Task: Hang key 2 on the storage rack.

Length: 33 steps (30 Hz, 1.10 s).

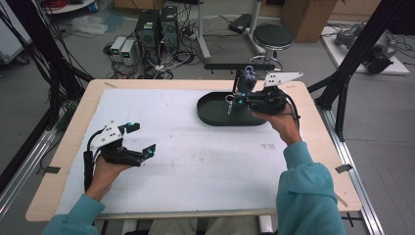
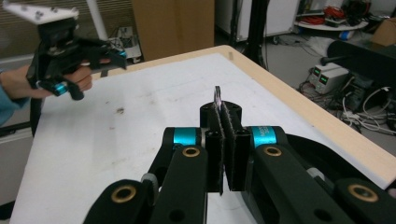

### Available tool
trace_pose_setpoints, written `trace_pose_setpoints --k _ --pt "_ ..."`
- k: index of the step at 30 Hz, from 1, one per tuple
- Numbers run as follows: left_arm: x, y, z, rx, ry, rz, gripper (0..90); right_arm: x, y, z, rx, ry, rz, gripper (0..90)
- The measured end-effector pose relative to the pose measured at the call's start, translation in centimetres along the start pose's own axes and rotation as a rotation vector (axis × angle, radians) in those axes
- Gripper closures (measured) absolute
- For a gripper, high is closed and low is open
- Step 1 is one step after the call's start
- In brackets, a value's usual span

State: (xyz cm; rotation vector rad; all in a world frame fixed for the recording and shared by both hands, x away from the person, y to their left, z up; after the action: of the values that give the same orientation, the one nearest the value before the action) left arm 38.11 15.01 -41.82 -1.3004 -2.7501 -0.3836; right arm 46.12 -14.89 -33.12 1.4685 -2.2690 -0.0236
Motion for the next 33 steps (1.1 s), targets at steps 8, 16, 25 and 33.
trace_pose_setpoints --k 8,16,25,33 --pt "1.7 -0.4 2.2 0.006 -0.024 -0.031 1.7 0.4 -1.8 -1.7 -0.001 0.011 0.054 88.9" --pt "2.5 -0.2 3.8 0.008 -0.023 -0.08 1.7 0.2 -3.4 -3.1 0.003 0.031 0.112 88.9" --pt "2.7 0.3 4.6 0.024 -0.049 -0.134 1.7 0.2 -4.9 -4.1 -0.027 0.052 0.149 89.0" --pt "2.7 0.4 4.9 0.029 -0.06 -0.145 1.7 -0.2 -6.0 -5.5 -0.023 0.086 0.164 88.9"
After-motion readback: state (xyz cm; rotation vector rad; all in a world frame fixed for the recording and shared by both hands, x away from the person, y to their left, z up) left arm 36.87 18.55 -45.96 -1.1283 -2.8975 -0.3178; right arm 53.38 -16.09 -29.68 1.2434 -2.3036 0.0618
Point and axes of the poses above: each handheld gripper's, and its own axes: x roughly backward along the jaws, z roughly out of its underside, y roughly to its left, the point moved 10 cm from there along -x, roughly forward along the jaws, and after that the axes turned 12 degrees about -x, right-handed, at the moved point
